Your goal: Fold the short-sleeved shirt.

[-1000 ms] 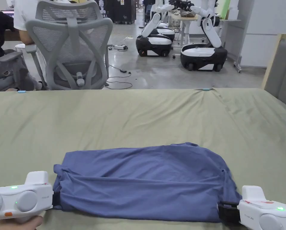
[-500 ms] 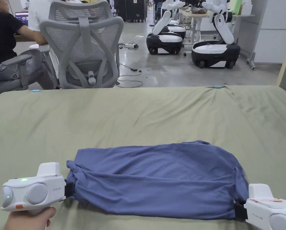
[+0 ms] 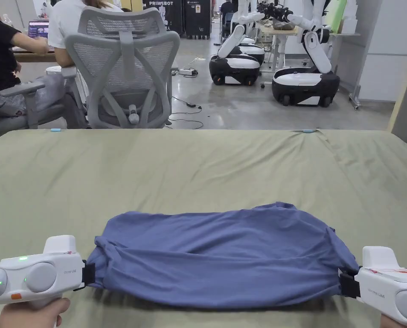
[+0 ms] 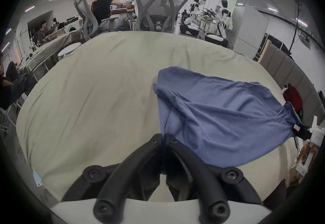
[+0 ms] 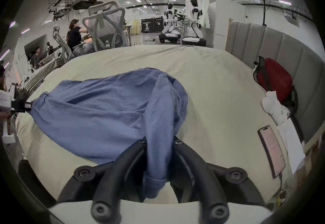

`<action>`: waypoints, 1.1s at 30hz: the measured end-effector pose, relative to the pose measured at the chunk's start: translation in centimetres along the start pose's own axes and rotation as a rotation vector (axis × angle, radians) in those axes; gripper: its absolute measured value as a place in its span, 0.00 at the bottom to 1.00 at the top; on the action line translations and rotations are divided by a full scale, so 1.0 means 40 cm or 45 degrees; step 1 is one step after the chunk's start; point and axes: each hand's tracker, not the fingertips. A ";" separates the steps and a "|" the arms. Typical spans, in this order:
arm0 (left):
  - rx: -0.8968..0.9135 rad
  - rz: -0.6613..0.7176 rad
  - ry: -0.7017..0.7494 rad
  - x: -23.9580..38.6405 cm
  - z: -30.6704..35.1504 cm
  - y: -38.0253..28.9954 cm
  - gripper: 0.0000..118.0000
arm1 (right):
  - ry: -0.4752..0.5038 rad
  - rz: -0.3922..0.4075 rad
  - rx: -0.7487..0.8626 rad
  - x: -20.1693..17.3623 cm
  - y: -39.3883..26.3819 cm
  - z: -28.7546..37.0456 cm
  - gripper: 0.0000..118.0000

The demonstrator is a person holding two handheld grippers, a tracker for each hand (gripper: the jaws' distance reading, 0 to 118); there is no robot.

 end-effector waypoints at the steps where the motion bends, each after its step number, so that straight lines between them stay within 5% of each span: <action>1: 0.000 0.003 0.002 -0.006 0.008 -0.008 0.01 | -0.001 0.001 0.002 0.002 -0.002 0.010 0.14; 14: -0.051 0.034 0.015 -0.022 0.021 -0.098 0.02 | -0.001 0.000 -0.058 -0.008 -0.074 0.019 0.15; 15: -0.041 0.026 0.016 -0.020 0.026 -0.098 0.06 | -0.006 -0.005 -0.044 -0.010 -0.073 0.021 0.22; 16: -0.009 0.023 0.033 -0.020 0.032 -0.096 0.19 | -0.019 -0.007 -0.028 -0.014 -0.070 0.025 0.43; 17: 0.050 0.010 0.064 -0.018 0.047 -0.091 0.50 | -0.027 -0.004 -0.020 -0.020 -0.061 0.035 0.77; 18: 0.109 -0.015 0.086 -0.014 0.067 -0.086 0.67 | -0.032 0.006 -0.004 -0.024 -0.048 0.049 0.98; 19: 0.157 -0.022 0.104 -0.008 0.086 -0.080 0.74 | -0.025 0.021 0.034 -0.034 -0.036 0.063 1.00; 23: 0.297 -0.058 0.074 0.045 0.125 -0.026 0.66 | 0.017 0.040 0.220 -0.104 0.043 0.116 0.95; 24: 0.321 -0.094 0.059 0.066 0.124 -0.014 0.53 | 0.040 0.047 0.269 -0.125 0.060 0.124 0.86; 25: 0.349 -0.128 0.041 0.089 0.125 -0.003 0.30 | 0.067 0.056 0.295 -0.146 0.075 0.129 0.68; 26: 0.361 -0.150 0.035 0.107 0.120 0.005 0.00 | 0.079 0.056 0.322 -0.169 0.084 0.129 0.32; 27: 0.345 -0.146 0.025 0.120 0.107 0.014 0.00 | 0.071 0.060 0.330 -0.187 0.093 0.124 0.08; 28: 0.347 -0.147 0.017 0.126 0.087 0.019 0.00 | 0.064 0.066 0.333 -0.201 0.102 0.114 0.01; 33: 0.288 -0.188 0.001 0.139 -0.029 0.064 0.00 | 0.101 0.079 0.297 -0.240 0.145 0.026 0.00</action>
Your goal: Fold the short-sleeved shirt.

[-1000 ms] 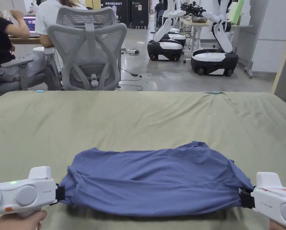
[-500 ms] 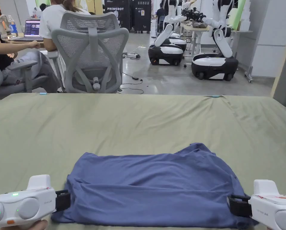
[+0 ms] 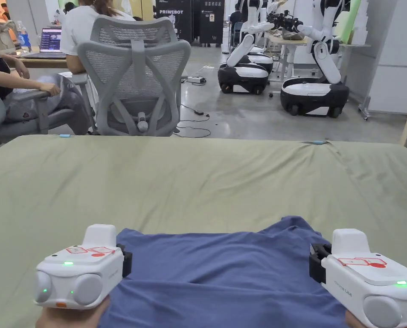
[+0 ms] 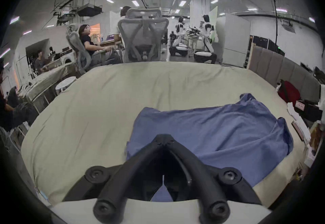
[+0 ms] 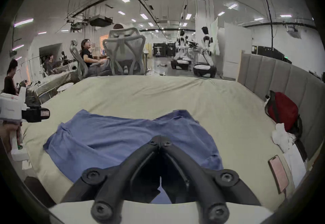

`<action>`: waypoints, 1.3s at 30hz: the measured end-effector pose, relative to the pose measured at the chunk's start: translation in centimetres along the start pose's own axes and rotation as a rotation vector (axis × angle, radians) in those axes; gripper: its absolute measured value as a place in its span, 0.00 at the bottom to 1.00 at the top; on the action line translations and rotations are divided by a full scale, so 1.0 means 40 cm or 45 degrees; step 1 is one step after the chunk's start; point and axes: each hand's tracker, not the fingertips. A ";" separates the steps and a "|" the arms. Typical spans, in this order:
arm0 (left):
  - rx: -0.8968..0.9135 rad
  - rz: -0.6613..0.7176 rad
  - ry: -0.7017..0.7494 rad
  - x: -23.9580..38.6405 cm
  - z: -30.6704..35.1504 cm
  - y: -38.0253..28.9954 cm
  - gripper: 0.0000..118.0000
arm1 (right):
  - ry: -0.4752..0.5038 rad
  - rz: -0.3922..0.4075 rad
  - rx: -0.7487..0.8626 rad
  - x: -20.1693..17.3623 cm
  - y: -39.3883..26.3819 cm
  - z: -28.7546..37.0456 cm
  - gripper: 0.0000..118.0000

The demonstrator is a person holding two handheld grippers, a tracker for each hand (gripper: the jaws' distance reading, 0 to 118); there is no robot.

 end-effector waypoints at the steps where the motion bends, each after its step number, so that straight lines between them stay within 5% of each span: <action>1: -0.018 -0.001 0.001 -0.007 -0.028 0.007 0.00 | -0.001 0.010 -0.007 -0.001 -0.001 -0.019 0.00; 9: -0.212 -0.097 0.030 -0.060 -0.305 0.128 0.00 | -0.008 0.020 -0.081 0.040 0.021 -0.176 0.00; 10: -0.225 -0.095 0.028 -0.069 -0.343 0.142 0.06 | -0.016 0.020 -0.088 0.050 0.024 -0.191 0.00; 11: -0.242 -0.088 0.048 -0.072 -0.377 0.162 0.27 | -0.028 0.019 -0.096 0.064 0.029 -0.208 0.00; 13: -0.313 -0.070 0.071 -0.087 -0.458 0.176 0.88 | -0.051 0.013 -0.108 0.093 0.038 -0.232 0.00; 14: -0.333 -0.058 0.061 -0.095 -0.494 0.178 0.92 | -0.064 0.012 -0.114 0.110 0.045 -0.244 0.00; 16: -0.383 -0.022 0.058 -0.101 -0.543 0.183 0.76 | -0.087 0.014 -0.133 0.146 0.060 -0.269 0.00; 22: -0.528 -0.034 0.036 -0.096 -0.618 0.119 0.62 | -0.156 -0.062 -0.210 0.266 0.103 -0.360 0.01; 23: -0.503 -0.037 0.048 -0.095 -0.598 0.131 0.54 | -0.141 -0.079 -0.245 0.284 0.108 -0.385 0.12; 24: -0.517 -0.046 0.034 -0.089 -0.586 0.143 0.36 | -0.133 -0.085 -0.269 0.295 0.111 -0.410 0.34; 25: -0.516 -0.079 0.006 -0.081 -0.568 0.149 0.00 | -0.123 -0.083 -0.311 0.301 0.113 -0.431 0.63; 26: -0.482 -0.092 -0.038 -0.072 -0.546 0.155 0.00 | -0.118 -0.085 -0.377 0.308 0.111 -0.465 0.90; 27: -0.439 -0.089 0.003 -0.062 -0.513 0.170 0.00 | -0.110 -0.101 -0.434 0.314 0.105 -0.498 0.95; 31: -0.333 -0.088 -0.032 -0.057 -0.446 0.192 0.00 | -0.083 -0.129 -0.483 0.311 0.069 -0.579 0.89; 32: -0.336 -0.090 -0.037 -0.057 -0.436 0.194 0.00 | -0.078 -0.120 -0.525 0.303 0.053 -0.594 0.76; 33: -0.340 -0.105 -0.033 -0.052 -0.427 0.193 0.00 | -0.047 -0.106 -0.599 0.300 0.035 -0.610 0.76; 34: -0.338 -0.117 -0.033 -0.048 -0.419 0.192 0.00 | -0.003 -0.104 -0.666 0.294 0.023 -0.613 0.69; 36: -0.339 -0.114 -0.042 -0.060 -0.418 0.188 0.00 | 0.000 -0.069 -0.599 0.279 0.010 -0.584 0.15; 39: -0.297 -0.088 -0.050 -0.068 -0.375 0.189 0.00 | -0.001 -0.071 -0.488 0.274 0.037 -0.510 0.09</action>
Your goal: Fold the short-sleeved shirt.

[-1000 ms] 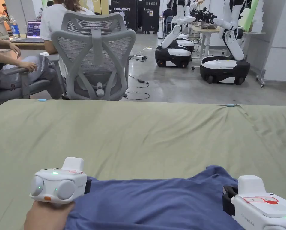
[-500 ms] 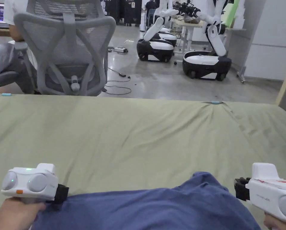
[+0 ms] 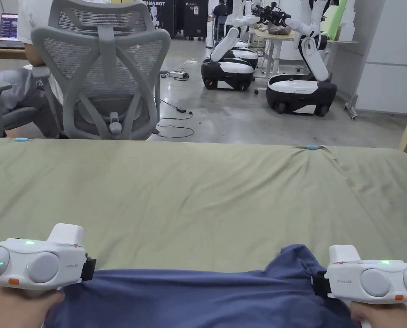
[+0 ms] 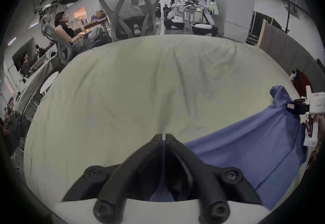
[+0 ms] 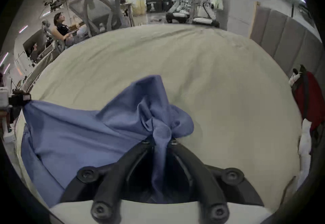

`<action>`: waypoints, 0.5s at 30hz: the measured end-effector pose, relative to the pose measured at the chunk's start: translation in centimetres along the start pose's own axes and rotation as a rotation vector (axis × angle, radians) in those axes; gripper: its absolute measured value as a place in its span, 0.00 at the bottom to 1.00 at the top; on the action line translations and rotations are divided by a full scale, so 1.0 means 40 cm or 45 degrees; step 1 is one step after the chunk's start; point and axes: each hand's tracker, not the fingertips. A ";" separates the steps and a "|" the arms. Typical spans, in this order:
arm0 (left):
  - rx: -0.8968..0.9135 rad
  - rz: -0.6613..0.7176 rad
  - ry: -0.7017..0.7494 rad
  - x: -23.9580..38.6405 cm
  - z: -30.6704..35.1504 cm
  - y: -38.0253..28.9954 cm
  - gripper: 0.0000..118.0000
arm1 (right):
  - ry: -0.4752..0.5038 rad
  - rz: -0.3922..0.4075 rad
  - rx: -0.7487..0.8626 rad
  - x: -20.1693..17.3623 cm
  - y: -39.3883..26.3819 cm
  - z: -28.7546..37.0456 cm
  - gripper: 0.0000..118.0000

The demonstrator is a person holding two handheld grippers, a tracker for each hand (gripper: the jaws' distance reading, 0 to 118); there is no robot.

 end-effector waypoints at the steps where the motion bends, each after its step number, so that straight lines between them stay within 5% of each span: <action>1: 0.016 0.010 -0.001 0.000 0.023 -0.003 0.00 | -0.020 0.021 0.044 -0.001 0.001 0.037 0.09; 9: 0.186 0.043 -0.050 0.000 0.329 -0.102 0.00 | -0.004 0.127 0.254 -0.022 -0.092 0.406 0.09; 15: 0.098 0.068 -0.078 0.006 0.407 -0.310 0.00 | -0.013 0.156 0.240 -0.050 -0.313 0.486 0.09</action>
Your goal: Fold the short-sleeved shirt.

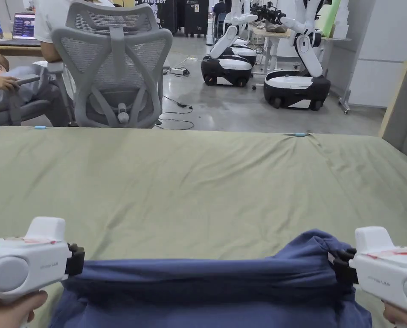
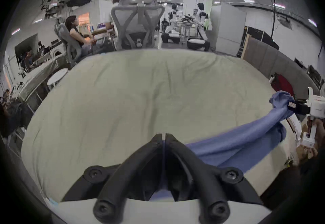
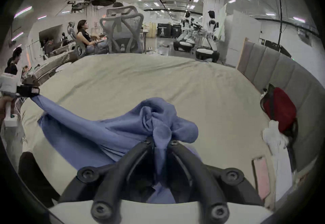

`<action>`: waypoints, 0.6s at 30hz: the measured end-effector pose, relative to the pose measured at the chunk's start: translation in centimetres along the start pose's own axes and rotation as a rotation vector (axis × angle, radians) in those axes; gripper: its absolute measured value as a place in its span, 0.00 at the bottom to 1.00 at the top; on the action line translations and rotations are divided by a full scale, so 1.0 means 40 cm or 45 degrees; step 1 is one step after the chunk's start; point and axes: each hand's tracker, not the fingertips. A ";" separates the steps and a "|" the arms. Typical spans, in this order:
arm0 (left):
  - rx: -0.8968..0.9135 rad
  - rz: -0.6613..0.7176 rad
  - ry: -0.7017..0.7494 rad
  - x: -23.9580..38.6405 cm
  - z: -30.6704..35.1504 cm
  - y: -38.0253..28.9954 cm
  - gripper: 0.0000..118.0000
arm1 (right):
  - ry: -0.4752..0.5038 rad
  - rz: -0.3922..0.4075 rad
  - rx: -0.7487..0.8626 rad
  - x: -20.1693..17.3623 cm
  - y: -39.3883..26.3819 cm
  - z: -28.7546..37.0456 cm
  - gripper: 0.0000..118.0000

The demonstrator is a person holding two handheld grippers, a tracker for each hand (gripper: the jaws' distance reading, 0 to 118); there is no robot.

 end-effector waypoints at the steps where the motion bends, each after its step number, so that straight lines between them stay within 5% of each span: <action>1: -0.038 0.013 0.001 -0.001 -0.006 -0.036 0.00 | 0.000 -0.019 -0.020 -0.005 -0.036 -0.001 0.09; 7: -0.139 0.146 0.037 0.011 -0.054 -0.209 0.03 | -0.036 -0.109 -0.139 -0.020 -0.178 -0.050 0.10; 8: -0.093 0.145 0.048 0.019 -0.042 -0.210 0.13 | -0.037 -0.199 -0.023 -0.011 -0.164 -0.027 0.20; 10: 0.036 0.108 0.115 0.051 0.005 -0.189 0.19 | -0.014 -0.170 -0.014 -0.027 -0.114 0.004 0.32; 13: 0.243 0.051 0.149 0.105 0.053 -0.121 0.73 | -0.010 -0.052 0.136 -0.084 -0.024 0.065 0.77; 15: 0.342 0.044 0.103 0.162 0.081 -0.053 0.78 | 0.015 -0.050 0.271 -0.144 0.030 0.102 0.91; 18: 0.455 -0.025 0.063 0.234 0.089 0.016 0.76 | 0.031 -0.066 0.423 -0.237 0.070 0.143 0.91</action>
